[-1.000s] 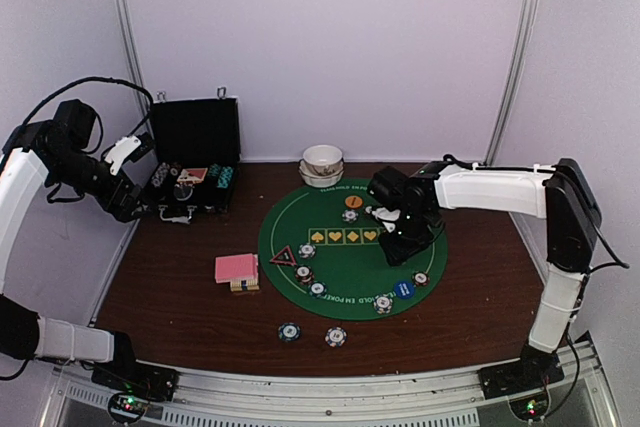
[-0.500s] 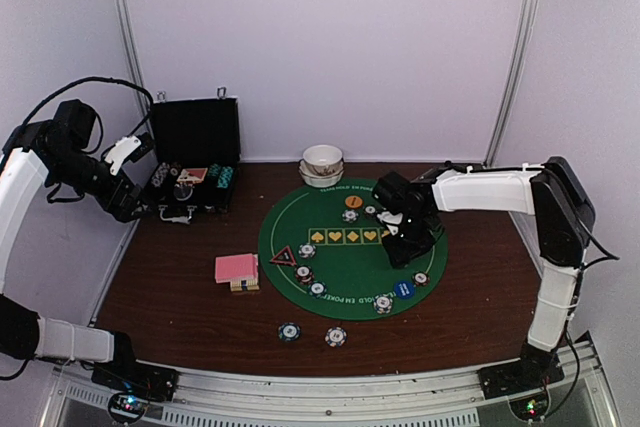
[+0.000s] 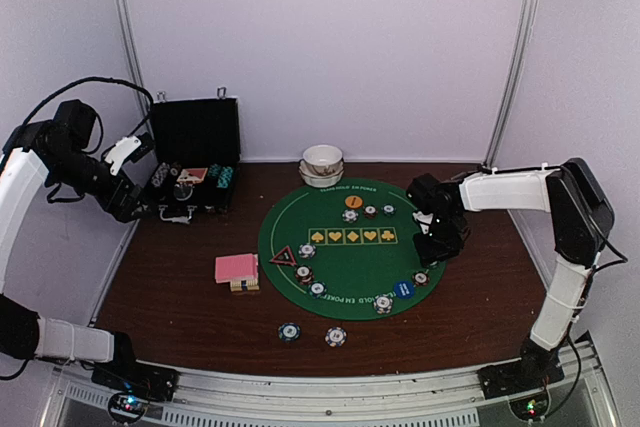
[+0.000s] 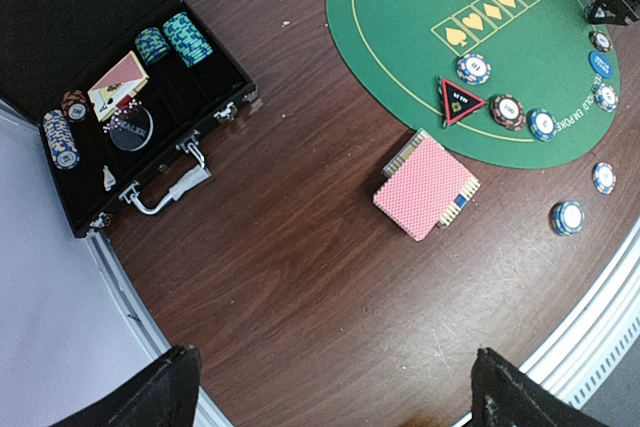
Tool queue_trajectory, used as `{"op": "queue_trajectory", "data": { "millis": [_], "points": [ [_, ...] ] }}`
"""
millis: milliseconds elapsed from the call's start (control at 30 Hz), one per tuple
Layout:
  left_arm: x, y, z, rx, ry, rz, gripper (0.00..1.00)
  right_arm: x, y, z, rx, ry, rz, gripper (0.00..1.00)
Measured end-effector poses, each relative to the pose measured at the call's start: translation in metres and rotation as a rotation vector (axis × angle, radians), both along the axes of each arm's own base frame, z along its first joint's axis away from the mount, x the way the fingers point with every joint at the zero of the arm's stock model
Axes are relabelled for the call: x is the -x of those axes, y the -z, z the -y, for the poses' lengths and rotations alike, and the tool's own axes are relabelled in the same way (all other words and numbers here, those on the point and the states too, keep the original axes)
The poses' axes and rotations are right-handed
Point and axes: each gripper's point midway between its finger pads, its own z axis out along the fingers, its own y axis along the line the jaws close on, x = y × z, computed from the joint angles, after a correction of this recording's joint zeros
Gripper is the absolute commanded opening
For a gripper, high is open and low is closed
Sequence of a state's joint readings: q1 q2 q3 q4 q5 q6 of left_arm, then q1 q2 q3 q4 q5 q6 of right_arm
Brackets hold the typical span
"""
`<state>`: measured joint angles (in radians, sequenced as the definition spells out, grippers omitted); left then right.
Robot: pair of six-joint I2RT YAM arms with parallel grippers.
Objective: Distribute texas hold em gaming equipment
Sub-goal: Place the poker chips pile in the small blind area.
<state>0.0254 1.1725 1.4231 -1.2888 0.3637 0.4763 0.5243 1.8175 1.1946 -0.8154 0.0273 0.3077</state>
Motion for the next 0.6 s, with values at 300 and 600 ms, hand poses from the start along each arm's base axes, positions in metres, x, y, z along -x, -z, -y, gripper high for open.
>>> {"op": "queue_trajectory", "data": {
  "millis": [300, 600],
  "points": [
    [0.0003, 0.0001, 0.0001, -0.003, 0.006, 0.001, 0.97, -0.0064, 0.0025, 0.0029, -0.020, 0.036, 0.020, 0.00],
    [0.0038, 0.0014, 0.0030, 0.008, 0.024, -0.010, 0.98, -0.0010, 0.0097, 0.0057, -0.021, 0.058, 0.010, 0.47]
  ]
}}
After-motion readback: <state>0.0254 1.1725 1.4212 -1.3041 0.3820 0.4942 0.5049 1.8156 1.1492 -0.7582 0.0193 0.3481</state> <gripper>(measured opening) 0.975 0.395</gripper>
